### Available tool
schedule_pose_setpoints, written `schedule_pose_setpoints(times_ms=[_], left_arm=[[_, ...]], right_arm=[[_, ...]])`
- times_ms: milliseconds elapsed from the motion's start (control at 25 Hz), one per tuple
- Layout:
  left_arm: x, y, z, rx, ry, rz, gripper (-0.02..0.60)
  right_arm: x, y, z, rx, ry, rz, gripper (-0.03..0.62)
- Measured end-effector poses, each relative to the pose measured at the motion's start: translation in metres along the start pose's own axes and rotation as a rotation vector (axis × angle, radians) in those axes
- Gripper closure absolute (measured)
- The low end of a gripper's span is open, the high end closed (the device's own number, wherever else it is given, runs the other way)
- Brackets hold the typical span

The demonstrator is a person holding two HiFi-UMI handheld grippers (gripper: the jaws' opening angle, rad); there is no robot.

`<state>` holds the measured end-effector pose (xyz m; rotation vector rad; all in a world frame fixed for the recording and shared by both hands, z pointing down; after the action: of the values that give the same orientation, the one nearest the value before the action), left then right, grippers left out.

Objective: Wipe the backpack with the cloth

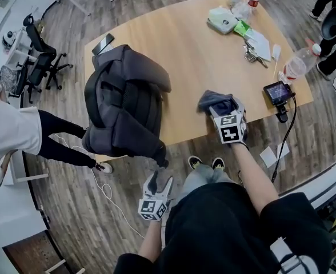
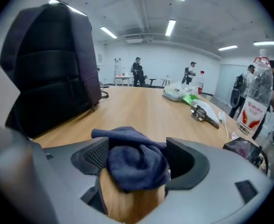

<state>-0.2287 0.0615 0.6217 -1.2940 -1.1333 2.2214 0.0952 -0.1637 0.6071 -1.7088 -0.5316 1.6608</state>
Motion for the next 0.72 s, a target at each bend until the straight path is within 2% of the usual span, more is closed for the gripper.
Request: schedule_pose_setpoints(times_ms=[80,160,240,280,320,400,520,600,720], left_arm=[[0.004,0.021,0.003,0.007,0.041,-0.063,0.29],[-0.001,0.047,-0.002,-0.036,0.066,-0.108,0.29],[-0.022,0.079,-0.015,-0.087,0.042,-0.135,0.288],[-0.036,0.095,-0.022,-0.119,0.034,-0.14,0.288],[-0.049,0.11,-0.029,-0.157,0.043,-0.142,0.288],[-0.072,0.138,-0.034,-0.212,0.085,-0.156,0.29],[-0.097,0.167,-0.034,-0.181,0.109,-0.186,0.29],[-0.1,0.179,-0.037,-0.203,0.098,-0.205,0.477],[-0.08,0.167,-0.041,-0.284,0.059,-0.191,0.488]], right_arm=[[-0.022,0.005,-0.001,-0.015,-0.074,0.03,0.232],[-0.043,0.002,-0.003,-0.043,-0.088,0.052,0.232],[-0.051,0.001,-0.005,-0.054,-0.09,0.015,0.239],[-0.05,0.002,-0.006,-0.028,-0.094,-0.001,0.301],[-0.048,0.001,-0.004,0.006,-0.09,-0.008,0.481],[-0.046,0.0,0.001,0.048,-0.051,-0.023,0.503],[-0.034,0.005,0.014,0.088,0.037,-0.127,0.508],[-0.019,0.005,0.016,0.19,0.03,-0.176,0.508],[-0.002,-0.001,0.003,0.37,0.017,-0.145,0.507]])
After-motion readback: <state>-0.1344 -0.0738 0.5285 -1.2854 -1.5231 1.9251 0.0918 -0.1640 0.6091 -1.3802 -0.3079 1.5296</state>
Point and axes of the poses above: the fingertips, and each gripper's own axes: x backward along the fingers, z to its left, y out of its top, the point moved 3 cm from there along x, backward along the fingers, and after that the axes turned 6 degrees about z, right-handed, at the moved point
